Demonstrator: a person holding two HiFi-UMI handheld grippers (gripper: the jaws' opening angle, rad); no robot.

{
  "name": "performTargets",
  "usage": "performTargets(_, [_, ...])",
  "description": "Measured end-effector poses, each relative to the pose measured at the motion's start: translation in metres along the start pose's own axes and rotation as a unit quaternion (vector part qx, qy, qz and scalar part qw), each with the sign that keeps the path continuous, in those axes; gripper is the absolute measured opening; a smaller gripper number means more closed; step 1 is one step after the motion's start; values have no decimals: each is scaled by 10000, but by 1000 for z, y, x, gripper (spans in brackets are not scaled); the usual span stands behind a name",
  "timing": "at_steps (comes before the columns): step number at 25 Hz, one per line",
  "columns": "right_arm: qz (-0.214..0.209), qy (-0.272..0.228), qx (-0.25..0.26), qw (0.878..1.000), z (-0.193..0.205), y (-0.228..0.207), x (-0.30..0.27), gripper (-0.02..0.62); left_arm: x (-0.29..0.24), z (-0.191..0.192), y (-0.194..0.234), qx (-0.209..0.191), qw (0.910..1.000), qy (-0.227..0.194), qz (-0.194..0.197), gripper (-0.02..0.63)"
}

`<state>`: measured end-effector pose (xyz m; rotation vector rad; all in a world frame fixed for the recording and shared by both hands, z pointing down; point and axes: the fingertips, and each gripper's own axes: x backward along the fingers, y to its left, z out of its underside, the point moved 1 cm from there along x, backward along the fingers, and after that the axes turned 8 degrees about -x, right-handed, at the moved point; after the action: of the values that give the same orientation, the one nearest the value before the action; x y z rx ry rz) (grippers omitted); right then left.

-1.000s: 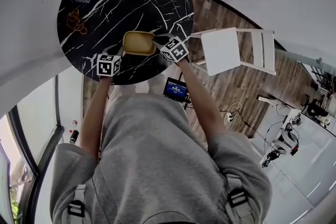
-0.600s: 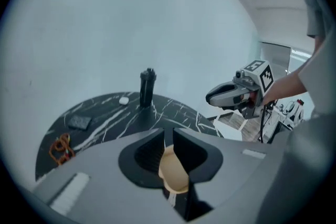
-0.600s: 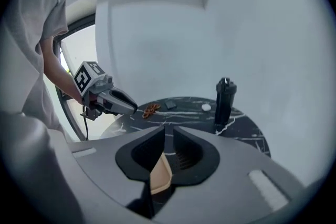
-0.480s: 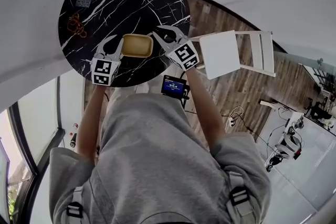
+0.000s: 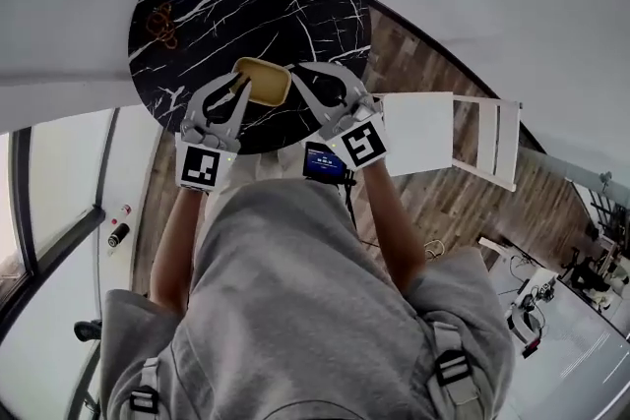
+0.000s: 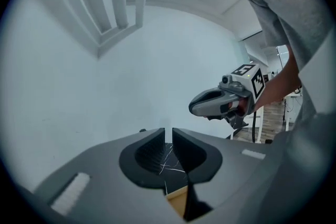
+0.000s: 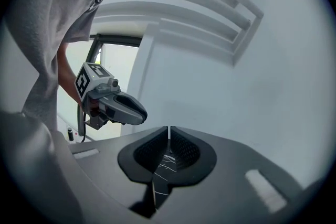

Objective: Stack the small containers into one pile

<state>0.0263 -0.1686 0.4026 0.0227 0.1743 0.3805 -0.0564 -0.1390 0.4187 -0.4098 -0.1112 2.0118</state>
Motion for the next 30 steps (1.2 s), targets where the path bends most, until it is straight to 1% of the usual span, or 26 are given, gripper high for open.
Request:
performTargets(2, [-269,-57,107,9996,2,10,5,17,11,-1,-13,-130,9997,10,-211,40])
performTargets(4, [-468,-137,169,9987,5,17,10,15,22,1,-27,-147,9990,46,-416,36])
performTargets(7, [-578,-151,151,9981,10,22,16,15,34,11,-45,141,9975,131,-686,28])
performTargets(10, [-643,94,227,9976,22,28,20,15,43,21,-60,344,9955,252,-845,25])
performTargets(18, [-753,245,125,9968,34,37,31,14,42,30,-68,255,9951,307,-905,21])
performTargets(21, [-706,267,107,9971,36,35,34,14,39,37,-71,225,9954,381,-848,21])
performTargets(27, [-595,344,50,9976,42,26,41,14,29,53,-76,3,9964,523,-663,21])
performTargets(30, [-582,389,25,9975,47,23,41,14,26,56,-76,-9,9963,559,-650,21])
